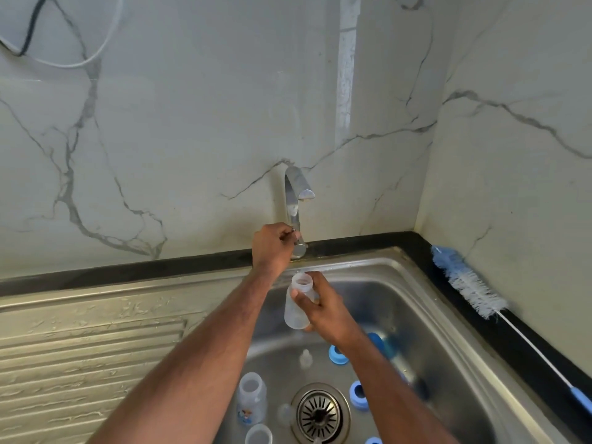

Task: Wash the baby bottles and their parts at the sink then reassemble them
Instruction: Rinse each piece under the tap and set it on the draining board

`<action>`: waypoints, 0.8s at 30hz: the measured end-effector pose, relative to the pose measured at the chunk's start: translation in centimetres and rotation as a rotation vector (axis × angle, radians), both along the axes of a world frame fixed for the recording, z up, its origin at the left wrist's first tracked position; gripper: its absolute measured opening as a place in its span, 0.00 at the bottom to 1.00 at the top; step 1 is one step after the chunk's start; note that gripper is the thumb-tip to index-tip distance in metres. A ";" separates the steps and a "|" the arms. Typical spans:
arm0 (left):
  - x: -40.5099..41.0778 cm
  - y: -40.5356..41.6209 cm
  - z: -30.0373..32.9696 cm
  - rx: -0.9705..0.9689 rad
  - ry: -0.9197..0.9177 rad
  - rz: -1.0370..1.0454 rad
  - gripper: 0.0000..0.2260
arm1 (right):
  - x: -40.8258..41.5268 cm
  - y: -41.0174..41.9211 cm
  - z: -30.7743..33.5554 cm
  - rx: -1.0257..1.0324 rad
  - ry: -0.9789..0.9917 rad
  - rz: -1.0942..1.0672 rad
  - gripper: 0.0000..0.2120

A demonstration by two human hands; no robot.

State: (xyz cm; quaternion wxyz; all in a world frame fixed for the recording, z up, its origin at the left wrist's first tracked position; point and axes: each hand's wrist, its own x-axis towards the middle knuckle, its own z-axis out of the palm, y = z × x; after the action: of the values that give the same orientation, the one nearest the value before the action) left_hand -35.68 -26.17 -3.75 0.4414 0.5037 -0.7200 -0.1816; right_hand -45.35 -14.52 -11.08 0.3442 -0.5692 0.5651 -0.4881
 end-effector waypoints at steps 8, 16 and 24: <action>0.1 0.1 -0.2 0.025 0.085 -0.016 0.07 | 0.0 0.9 0.6 0.014 0.075 0.004 0.15; 0.1 0.7 -0.4 0.084 0.185 -0.031 0.05 | 0.0 0.9 0.6 0.054 0.113 0.001 0.16; 3.1 5.2 -4.5 0.218 0.279 -0.016 0.04 | -0.6 1.0 0.6 0.199 0.104 -0.002 0.16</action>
State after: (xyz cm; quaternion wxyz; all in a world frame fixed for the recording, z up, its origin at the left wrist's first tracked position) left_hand -32.57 -20.92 -8.26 0.4783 0.5129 -0.6317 -0.3304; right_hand -45.96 -13.48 -10.48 0.3688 -0.5561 0.6285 -0.3997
